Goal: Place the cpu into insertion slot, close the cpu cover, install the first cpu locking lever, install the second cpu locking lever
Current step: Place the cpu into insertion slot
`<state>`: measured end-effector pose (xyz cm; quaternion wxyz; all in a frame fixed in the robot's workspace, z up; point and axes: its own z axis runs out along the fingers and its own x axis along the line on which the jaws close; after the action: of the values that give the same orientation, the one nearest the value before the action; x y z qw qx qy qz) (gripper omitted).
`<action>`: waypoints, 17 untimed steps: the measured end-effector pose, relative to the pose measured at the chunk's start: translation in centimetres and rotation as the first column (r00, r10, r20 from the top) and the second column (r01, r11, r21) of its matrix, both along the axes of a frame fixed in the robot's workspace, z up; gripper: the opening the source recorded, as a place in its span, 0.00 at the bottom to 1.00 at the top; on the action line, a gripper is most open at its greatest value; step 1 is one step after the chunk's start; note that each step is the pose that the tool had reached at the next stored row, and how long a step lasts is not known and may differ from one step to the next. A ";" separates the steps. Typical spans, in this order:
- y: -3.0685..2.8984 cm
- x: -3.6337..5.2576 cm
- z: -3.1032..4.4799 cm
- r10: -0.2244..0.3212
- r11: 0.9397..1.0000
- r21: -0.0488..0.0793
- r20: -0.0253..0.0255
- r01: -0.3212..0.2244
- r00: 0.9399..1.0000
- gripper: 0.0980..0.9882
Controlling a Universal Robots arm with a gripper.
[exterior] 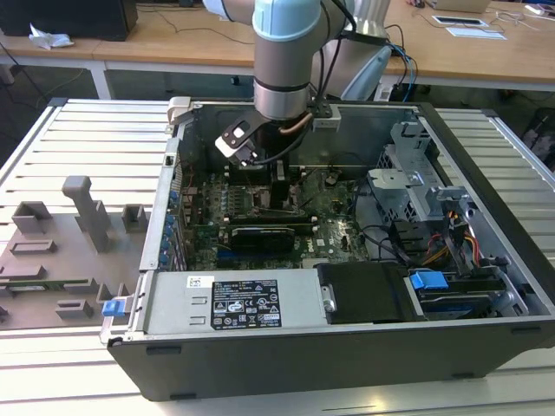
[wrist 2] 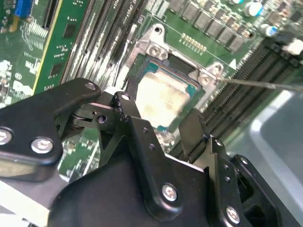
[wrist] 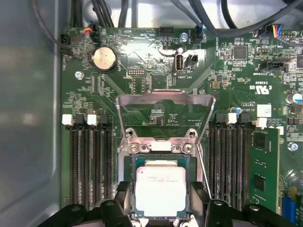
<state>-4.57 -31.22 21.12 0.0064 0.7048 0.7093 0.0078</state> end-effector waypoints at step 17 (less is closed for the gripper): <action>0.40 0.00 5.50 0.000 1.000 -0.015 0.000 0.000 1.000 0.01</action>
<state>-4.57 -30.83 26.62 0.0115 0.7048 0.7093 0.0026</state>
